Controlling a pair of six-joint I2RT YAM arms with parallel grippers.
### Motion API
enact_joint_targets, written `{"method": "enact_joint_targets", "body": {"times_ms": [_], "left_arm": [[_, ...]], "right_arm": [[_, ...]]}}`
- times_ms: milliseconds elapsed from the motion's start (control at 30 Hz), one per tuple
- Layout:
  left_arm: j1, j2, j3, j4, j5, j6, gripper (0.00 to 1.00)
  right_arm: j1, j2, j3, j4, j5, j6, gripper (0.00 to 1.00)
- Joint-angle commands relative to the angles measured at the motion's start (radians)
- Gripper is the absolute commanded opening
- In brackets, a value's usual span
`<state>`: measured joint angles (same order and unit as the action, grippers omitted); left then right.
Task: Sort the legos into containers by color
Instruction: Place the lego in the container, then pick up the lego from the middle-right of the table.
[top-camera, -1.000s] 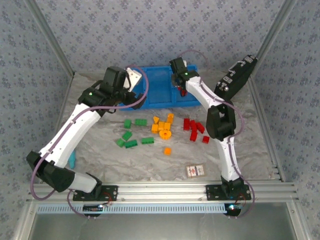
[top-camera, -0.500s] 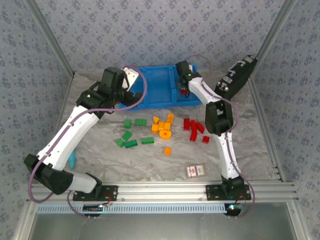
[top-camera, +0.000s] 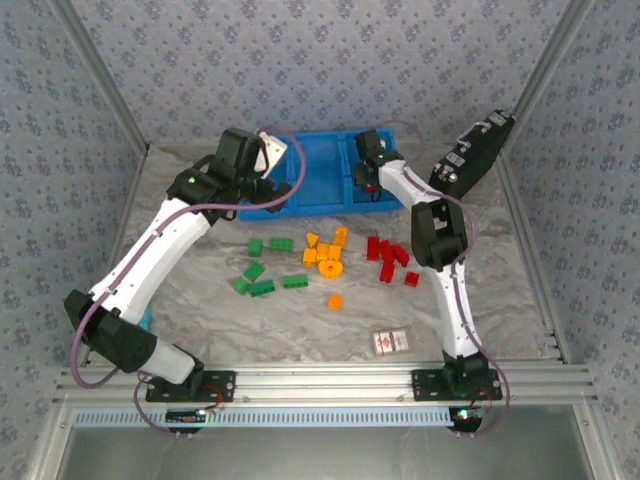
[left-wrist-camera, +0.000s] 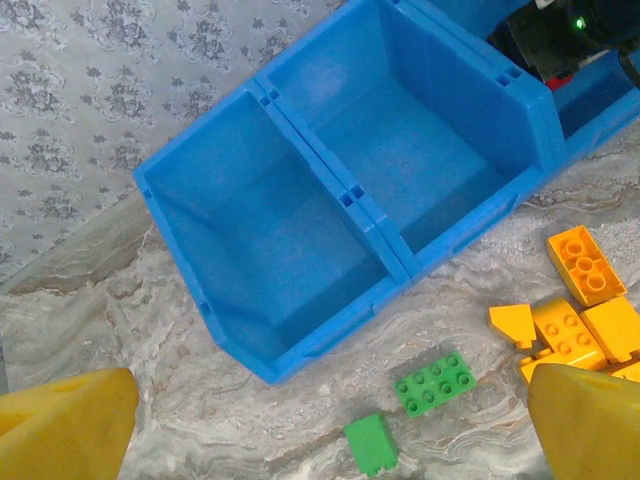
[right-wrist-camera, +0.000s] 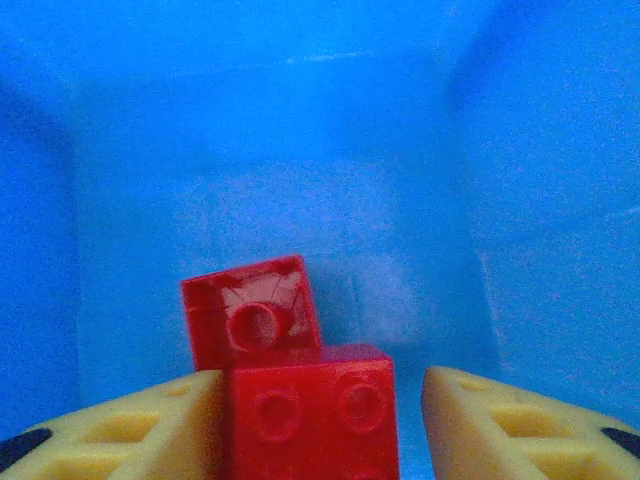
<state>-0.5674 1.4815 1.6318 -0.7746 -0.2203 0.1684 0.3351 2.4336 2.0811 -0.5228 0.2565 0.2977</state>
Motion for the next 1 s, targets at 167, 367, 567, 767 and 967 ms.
{"method": "enact_joint_targets", "body": {"times_ms": [167,367,567,767,967], "left_arm": [[-0.055,-0.045,0.034,-0.001,0.048,0.008,1.00],[-0.111,-0.075,0.019,-0.018,0.036,0.006,1.00],[-0.143,-0.173,-0.074,0.012,0.055,-0.065,1.00],[-0.149,-0.243,-0.140,0.006,0.063,-0.107,1.00],[-0.150,-0.273,-0.178,0.017,0.087,-0.134,1.00]], "right_arm": [[0.034,-0.269,-0.187,0.029,-0.053,-0.018,0.60],[0.075,-0.420,-0.357,0.022,-0.039,-0.026,0.67],[0.127,-0.626,-0.572,0.006,0.020,-0.020,0.70],[0.113,-0.895,-0.820,-0.160,0.069,0.109,0.77],[0.070,-1.137,-1.097,-0.215,0.027,0.226,0.81]]}}
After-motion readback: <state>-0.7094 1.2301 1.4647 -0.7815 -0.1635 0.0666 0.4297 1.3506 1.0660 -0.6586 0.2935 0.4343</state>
